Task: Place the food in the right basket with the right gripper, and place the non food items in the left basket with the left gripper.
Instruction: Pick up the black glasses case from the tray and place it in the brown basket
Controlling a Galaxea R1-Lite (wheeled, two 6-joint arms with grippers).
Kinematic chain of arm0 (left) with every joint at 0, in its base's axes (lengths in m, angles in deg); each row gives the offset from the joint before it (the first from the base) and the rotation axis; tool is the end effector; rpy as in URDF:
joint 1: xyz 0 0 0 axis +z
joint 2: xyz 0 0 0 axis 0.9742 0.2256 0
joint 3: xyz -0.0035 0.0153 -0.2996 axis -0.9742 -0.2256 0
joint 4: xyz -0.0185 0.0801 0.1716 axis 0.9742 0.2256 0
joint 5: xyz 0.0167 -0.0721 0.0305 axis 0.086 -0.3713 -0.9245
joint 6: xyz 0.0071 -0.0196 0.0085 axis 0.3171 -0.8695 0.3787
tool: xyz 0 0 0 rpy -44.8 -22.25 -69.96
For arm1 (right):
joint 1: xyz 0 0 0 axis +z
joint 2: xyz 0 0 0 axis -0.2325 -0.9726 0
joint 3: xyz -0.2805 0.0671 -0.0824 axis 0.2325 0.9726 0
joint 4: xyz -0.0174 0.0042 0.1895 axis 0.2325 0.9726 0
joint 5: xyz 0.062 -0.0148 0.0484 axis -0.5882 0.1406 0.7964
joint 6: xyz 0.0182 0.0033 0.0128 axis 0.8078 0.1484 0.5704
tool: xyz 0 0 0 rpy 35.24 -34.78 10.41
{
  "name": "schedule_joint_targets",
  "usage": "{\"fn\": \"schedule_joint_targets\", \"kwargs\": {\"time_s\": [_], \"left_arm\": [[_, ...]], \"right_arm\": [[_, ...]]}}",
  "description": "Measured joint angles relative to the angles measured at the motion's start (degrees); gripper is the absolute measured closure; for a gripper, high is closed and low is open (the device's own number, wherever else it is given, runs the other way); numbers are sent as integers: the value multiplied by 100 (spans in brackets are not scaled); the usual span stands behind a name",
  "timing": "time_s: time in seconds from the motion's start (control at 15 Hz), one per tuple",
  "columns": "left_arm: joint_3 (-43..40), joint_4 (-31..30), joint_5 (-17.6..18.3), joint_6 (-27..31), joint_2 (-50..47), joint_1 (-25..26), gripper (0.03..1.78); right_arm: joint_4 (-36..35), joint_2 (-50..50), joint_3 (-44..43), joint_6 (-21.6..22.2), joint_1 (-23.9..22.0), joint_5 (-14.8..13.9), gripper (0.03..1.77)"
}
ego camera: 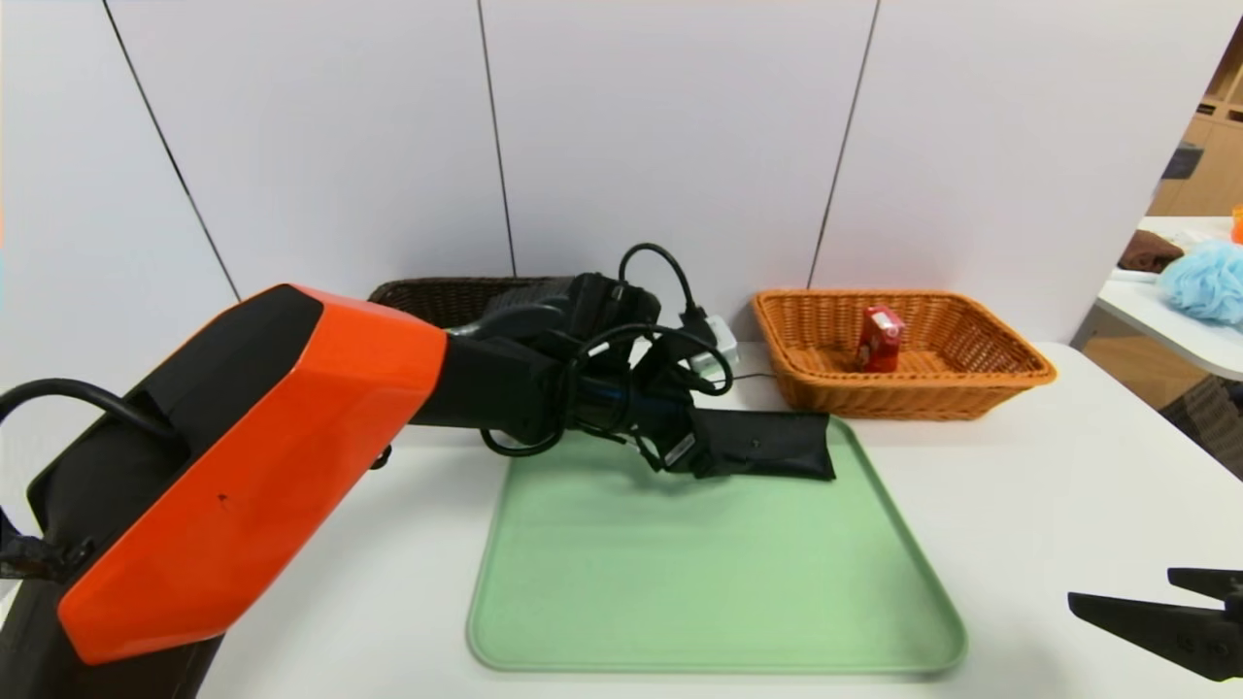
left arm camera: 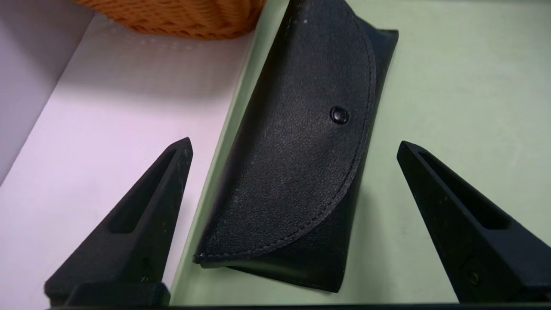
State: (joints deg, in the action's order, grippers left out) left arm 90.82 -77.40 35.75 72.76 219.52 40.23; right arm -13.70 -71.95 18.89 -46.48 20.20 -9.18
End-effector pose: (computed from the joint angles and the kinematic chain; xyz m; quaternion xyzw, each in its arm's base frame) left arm 0.3744 -0.2930 0.1298 0.2301 0.1008 -0.5745 0.7790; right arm 0.0992 0.0158 0.1982 0.0340 0.3447 0.1300 0.9290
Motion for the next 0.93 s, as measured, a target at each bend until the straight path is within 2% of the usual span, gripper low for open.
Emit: {"fn": "schedule_joint_targets", "kwargs": {"time_s": [0.2, 0.53, 0.6, 0.67, 0.93], "left_arm": [[211, 251, 210, 30, 173, 22, 12], [618, 823, 306, -52, 356, 21, 12], [706, 928, 452, -111, 375, 21, 12], [773, 972, 577, -174, 391, 21, 12], [877, 978, 603, -207, 435, 21, 12]], "right_arm": [[-1, 0, 9, 20, 40, -2, 11], [-15, 0, 9, 37, 44, -2, 11], [-15, 2, 6, 39, 44, -2, 11], [-15, 5, 9, 39, 44, -5, 11], [-15, 11, 22, 41, 44, -11, 10]]}}
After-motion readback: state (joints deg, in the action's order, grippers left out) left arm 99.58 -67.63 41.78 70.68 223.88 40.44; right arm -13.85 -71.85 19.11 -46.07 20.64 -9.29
